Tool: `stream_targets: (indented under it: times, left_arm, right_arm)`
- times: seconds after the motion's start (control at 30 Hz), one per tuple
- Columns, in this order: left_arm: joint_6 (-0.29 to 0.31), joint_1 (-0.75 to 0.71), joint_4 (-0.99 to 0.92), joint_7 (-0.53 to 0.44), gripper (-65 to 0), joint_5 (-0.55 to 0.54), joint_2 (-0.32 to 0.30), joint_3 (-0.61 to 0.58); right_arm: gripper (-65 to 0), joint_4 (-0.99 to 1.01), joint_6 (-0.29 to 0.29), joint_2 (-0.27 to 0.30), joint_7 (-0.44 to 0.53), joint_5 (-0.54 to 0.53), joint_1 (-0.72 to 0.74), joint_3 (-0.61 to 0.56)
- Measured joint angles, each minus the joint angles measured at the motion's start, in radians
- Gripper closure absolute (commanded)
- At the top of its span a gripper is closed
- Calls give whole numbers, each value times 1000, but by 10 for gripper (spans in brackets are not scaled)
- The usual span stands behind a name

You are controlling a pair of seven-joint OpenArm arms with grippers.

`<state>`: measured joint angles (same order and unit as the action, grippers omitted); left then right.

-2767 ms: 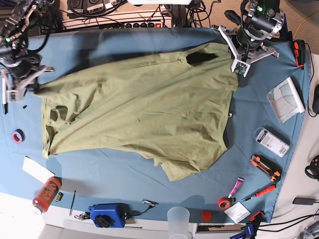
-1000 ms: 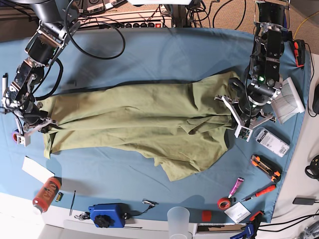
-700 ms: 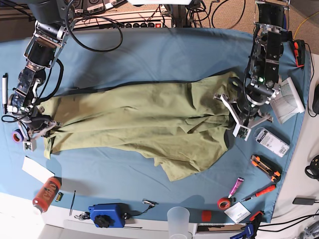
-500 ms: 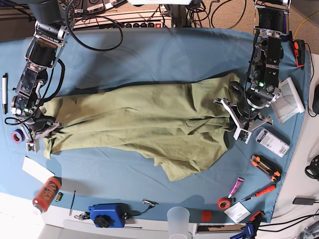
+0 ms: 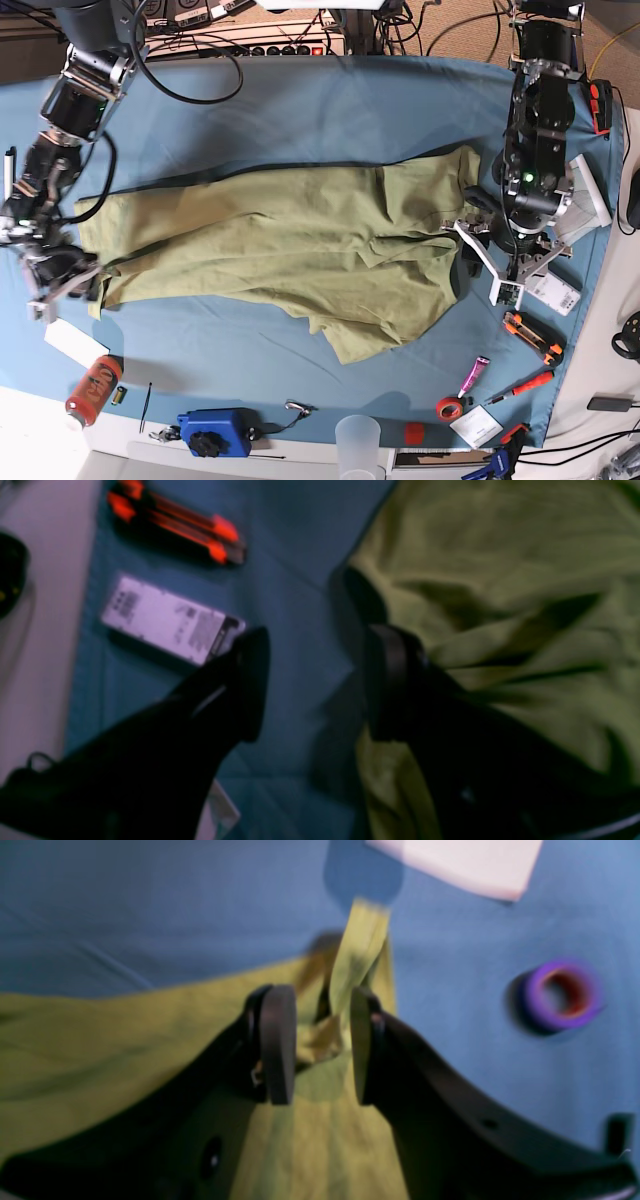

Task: Layout the t-shirt on the table in an organized manner, then fold the t-shirt properly
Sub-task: 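Pull the shirt taut between grippers and lay it down, then release, then lower the left gripper and grasp the shirt edge near the collar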

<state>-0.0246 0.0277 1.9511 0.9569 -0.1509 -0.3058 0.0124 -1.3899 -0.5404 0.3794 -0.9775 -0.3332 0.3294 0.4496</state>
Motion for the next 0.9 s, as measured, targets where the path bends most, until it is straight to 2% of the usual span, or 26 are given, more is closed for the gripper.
stream_targets:
  times: [0.1, 0.2, 0.3, 0.43, 0.53, 0.57, 0.67, 0.7, 0.8, 0.9]
  left_arm:
    - [-3, -69, 101, 17, -316, 33, 0, 0]
    - [-14, -161, 180, 29, -316, 76, -2, 1]
    - [-35, -239, 238, 27, -316, 116, -2, 1]
    - [-35, -330, 270, 24, -316, 181, -2, 1]
    - [-35, -376, 274, 31, -316, 217, -2, 1]
    - [-50, -391, 274, 31, -316, 227, -2, 1]
    - [-66, -422, 273, 32, -316, 269, -2, 1]
    - [-66, -429, 273, 31, -316, 283, -2, 1]
    - [-66, -444, 274, 31, -316, 307, -2, 1]
    - [-65, -449, 274, 31, -316, 307, -2, 1]
  right_arm:
    - [-189, -69, -30, 2, -123, -83, 0, 85]
    - [-189, -72, -59, 0, -193, -149, -11, 177]
    - [-189, -74, -93, 7, -197, -222, -76, 235]
    - [-192, -73, -131, 19, -219, -208, -212, 248]
    - [-245, -71, -138, 19, -220, -204, -284, 247]
    - [-246, -71, -139, 19, -219, -210, -300, 246]
    - [-246, -71, -130, 19, -174, -212, -336, 245]
    - [-246, -71, -99, 19, -153, -212, -348, 245]
    - [-246, -71, -24, -6, -96, -110, -362, 245]
    - [-246, -59, -8, -48, -47, -74, -364, 246]
